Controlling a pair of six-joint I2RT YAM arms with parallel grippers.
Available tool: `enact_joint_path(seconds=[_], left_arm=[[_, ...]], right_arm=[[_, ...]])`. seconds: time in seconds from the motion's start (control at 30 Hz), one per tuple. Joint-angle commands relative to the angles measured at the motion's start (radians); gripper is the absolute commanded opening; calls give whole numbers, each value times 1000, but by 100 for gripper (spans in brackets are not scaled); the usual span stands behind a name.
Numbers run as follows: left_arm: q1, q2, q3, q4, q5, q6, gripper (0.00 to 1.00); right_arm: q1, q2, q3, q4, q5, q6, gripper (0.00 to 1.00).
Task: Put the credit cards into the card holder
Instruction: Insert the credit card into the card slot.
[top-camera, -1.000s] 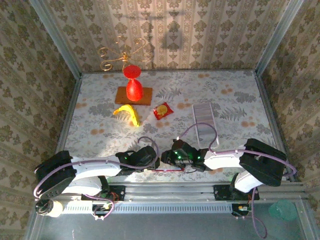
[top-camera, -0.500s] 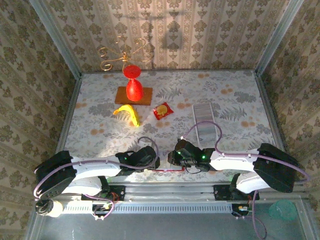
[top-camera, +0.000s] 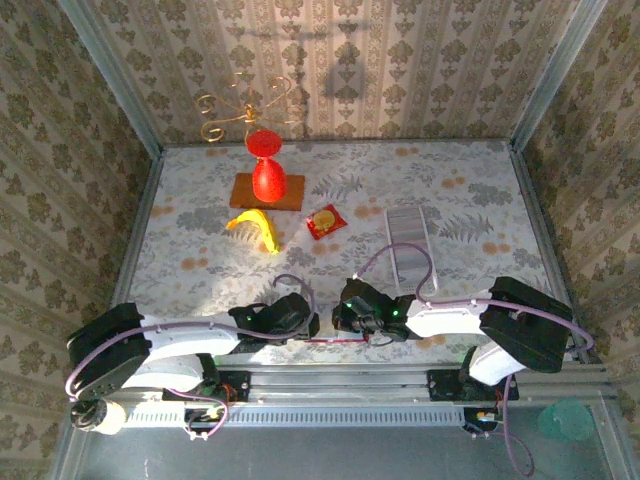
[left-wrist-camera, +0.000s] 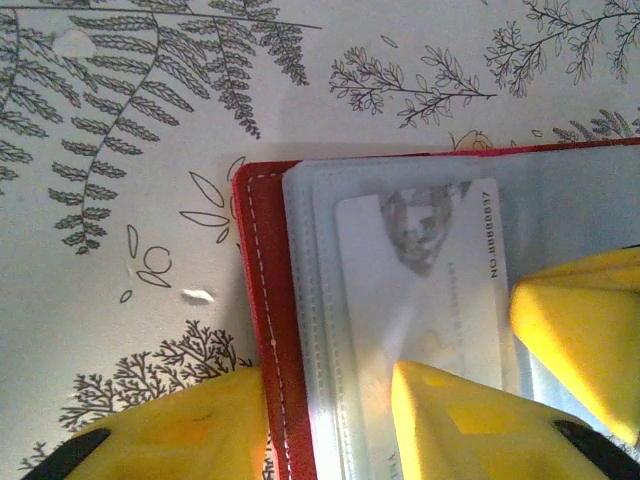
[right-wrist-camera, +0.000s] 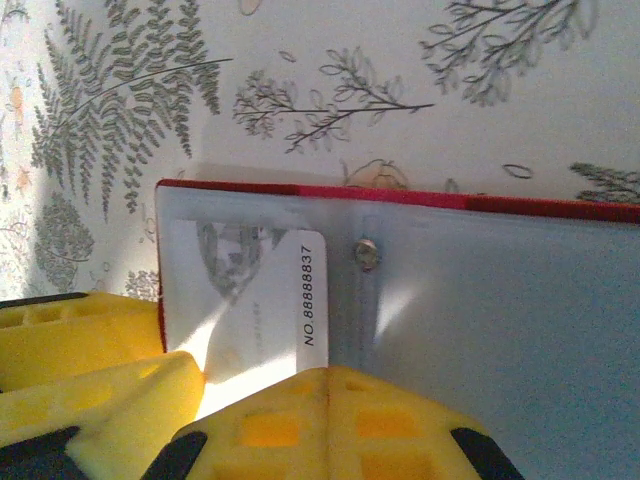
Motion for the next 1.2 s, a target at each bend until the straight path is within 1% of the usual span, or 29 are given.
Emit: enact_joint_path(seconds=[0.0, 0.33, 0.57, 0.77, 0.9, 0.97, 1.03, 1.1, 1.17], left_arm=[[-11, 7, -28, 4, 36, -24, 38], [-9, -14, -68, 90, 55, -72, 38], [-8, -80, -102, 164, 58, -102, 38], [-7, -120, -103, 153, 49, -85, 28], [-3, -126, -102, 133, 52, -81, 16], [0, -137, -103, 122, 52, -78, 10], [0, -163, -94, 67, 37, -70, 6], [1, -204, -86, -15, 13, -61, 4], [1, -245, -84, -72, -3, -44, 4]], right_arm=[[17, 17, 27, 45, -24, 14, 5], [21, 33, -2, 61, -14, 44, 3], [22, 42, -21, 87, -15, 64, 3], [27, 25, -30, 142, -21, 67, 3], [33, 11, -22, 165, -28, 46, 3], [34, -4, -12, 137, -27, 33, 5], [34, -40, -6, 74, 4, 15, 9], [32, -97, 7, -48, 69, -17, 16], [33, -171, 24, -192, 138, -48, 20]])
